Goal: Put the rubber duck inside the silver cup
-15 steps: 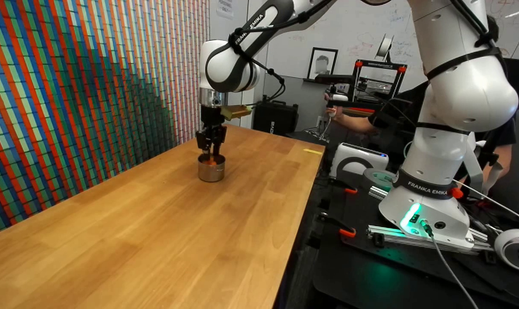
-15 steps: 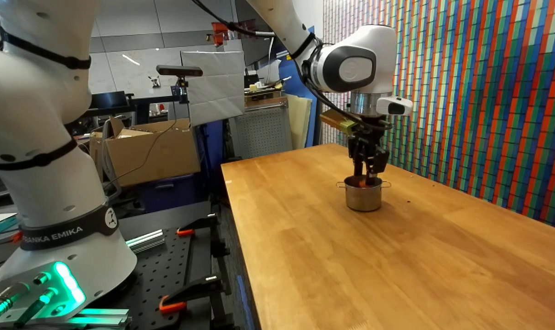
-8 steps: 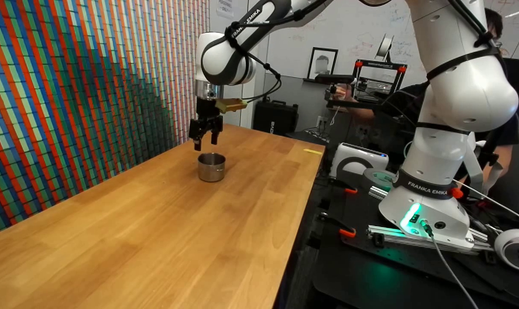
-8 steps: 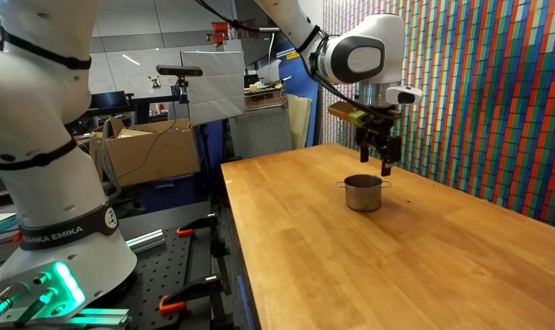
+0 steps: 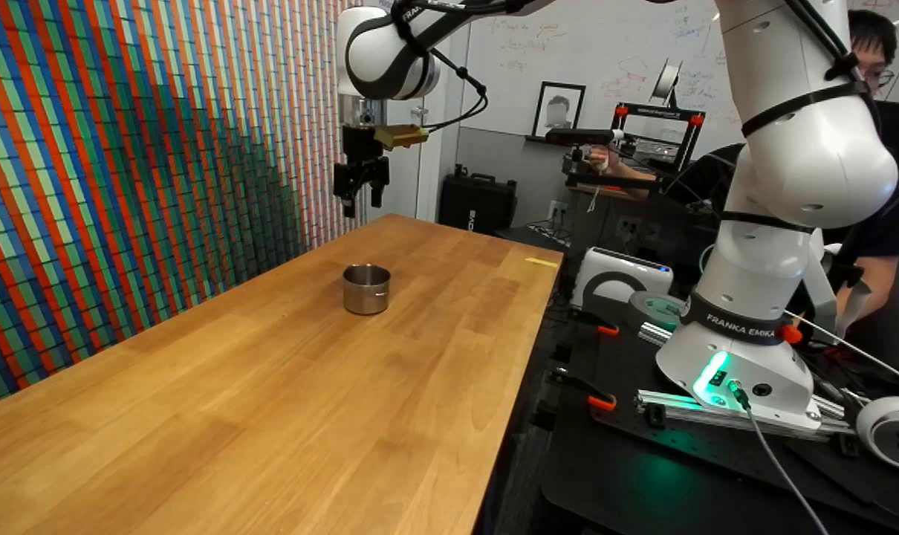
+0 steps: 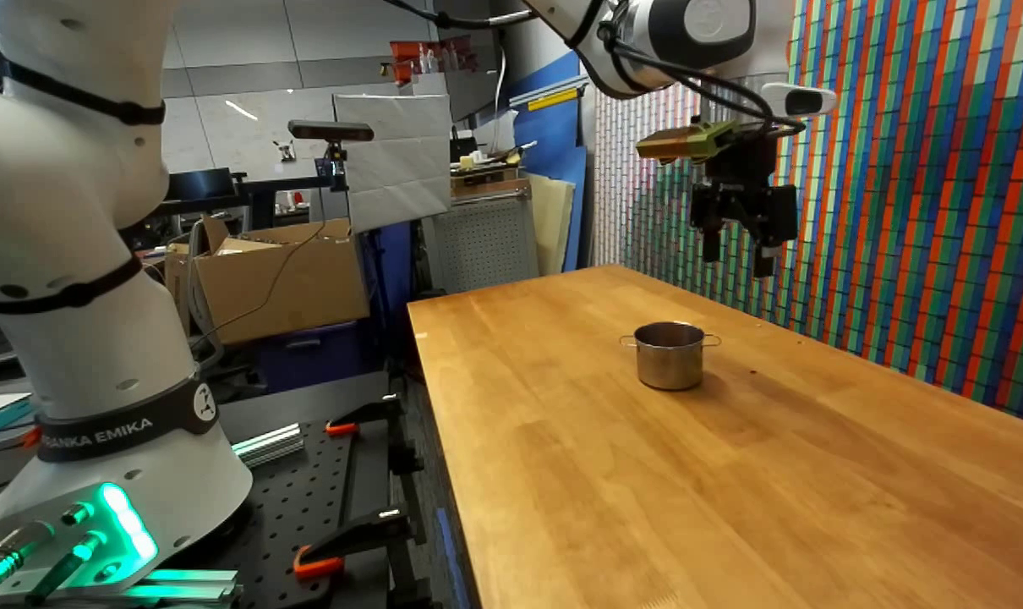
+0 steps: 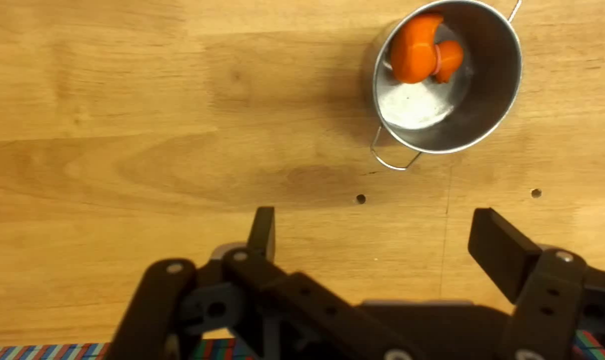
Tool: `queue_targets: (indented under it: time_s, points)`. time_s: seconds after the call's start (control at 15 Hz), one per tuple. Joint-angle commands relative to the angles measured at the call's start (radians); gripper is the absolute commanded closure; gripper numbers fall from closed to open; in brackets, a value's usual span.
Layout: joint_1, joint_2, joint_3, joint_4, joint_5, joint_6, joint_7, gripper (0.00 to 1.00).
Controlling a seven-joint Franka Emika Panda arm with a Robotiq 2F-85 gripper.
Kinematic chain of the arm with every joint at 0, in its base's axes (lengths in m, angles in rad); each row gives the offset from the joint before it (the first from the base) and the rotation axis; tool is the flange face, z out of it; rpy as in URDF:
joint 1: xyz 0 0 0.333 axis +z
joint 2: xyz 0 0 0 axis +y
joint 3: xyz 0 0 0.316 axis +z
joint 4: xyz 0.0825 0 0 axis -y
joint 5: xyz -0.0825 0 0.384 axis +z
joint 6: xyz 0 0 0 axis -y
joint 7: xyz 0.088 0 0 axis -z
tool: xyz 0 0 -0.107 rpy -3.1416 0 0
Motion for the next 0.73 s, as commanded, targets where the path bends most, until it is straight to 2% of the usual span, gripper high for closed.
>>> queue_targets:
  time_s: [0.0, 0.27, 0.33, 0.67]
  points:
    - [-0.005, -0.01, -0.032, 0.041, -0.051, -0.104, 0.028, 0.0]
    - [-0.007, -0.006, -0.065, 0.043, -0.1, -0.199, 0.06, 0.0]
    - [-0.018, -0.004, -0.044, 0.022, -0.073, -0.139, 0.029, 0.0]
    - [-0.019, 0.001, -0.041, 0.019, -0.075, -0.143, 0.03, 0.0]
